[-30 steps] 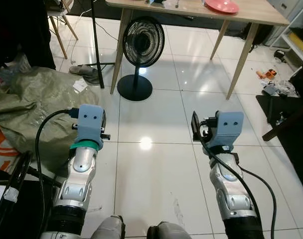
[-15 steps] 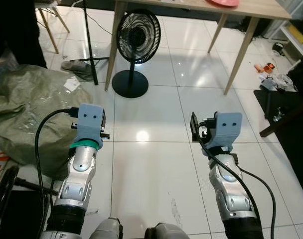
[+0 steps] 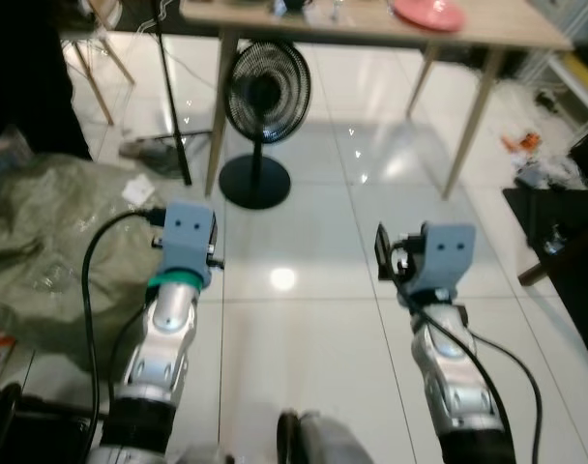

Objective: Setting the table

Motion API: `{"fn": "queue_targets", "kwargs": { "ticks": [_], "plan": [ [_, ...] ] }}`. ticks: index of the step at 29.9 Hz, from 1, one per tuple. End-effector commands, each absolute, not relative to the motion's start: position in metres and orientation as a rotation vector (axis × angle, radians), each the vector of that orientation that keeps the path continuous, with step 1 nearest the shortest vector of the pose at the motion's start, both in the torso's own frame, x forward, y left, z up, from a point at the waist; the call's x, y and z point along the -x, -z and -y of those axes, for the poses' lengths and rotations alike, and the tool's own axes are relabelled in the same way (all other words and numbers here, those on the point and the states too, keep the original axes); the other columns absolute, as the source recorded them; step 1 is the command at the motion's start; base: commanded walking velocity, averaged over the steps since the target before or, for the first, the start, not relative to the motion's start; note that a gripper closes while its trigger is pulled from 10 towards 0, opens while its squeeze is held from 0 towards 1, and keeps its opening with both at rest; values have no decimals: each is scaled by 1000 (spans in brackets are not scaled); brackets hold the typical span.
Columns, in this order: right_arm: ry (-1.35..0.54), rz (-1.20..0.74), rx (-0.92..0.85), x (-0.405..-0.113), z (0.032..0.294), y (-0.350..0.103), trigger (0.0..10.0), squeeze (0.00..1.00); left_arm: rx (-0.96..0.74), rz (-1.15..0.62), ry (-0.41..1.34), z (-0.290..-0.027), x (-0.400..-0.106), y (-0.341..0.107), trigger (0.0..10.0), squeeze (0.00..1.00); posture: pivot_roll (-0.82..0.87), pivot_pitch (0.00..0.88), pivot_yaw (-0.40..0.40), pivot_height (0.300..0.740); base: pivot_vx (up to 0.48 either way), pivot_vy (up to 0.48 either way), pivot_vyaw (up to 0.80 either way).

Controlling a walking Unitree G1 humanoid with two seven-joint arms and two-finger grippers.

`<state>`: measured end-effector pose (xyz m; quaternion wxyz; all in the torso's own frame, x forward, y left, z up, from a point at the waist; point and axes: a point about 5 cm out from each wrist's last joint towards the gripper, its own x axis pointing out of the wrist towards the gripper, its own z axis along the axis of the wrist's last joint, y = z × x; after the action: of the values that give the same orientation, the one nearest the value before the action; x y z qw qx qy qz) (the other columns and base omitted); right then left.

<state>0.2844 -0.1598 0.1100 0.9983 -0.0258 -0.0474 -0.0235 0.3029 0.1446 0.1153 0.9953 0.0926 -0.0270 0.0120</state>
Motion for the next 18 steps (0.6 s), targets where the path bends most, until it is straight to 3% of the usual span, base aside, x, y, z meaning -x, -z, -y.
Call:
{"fn": "queue_targets", "kwargs": {
  "ticks": [1, 13, 15, 18],
  "plan": [
    [39, 85, 53, -282, 158, -108, 10000, 0, -197, 34, -28, -147, -300, -111, 10000, 0, 16, 41, -61, 740, 480, 0, 0],
    [20, 118, 106, -280, 159, -113, 10000, 0, -228, 39, 5, -144, -298, -110, 10000, 0, 19, 39, -30, 740, 480, 0, 0],
    [52, 162, 114, -283, 161, -121, 10000, 0, -257, 58, 52, -141, -303, -116, 10000, 0, 20, 25, 31, 740, 480, 0, 0],
    [64, 179, 114, -284, 161, -125, 10000, 0, -267, 66, 70, -140, -306, -118, 10000, 0, 20, 25, 31, 740, 480, 0, 0]
  ]
}}
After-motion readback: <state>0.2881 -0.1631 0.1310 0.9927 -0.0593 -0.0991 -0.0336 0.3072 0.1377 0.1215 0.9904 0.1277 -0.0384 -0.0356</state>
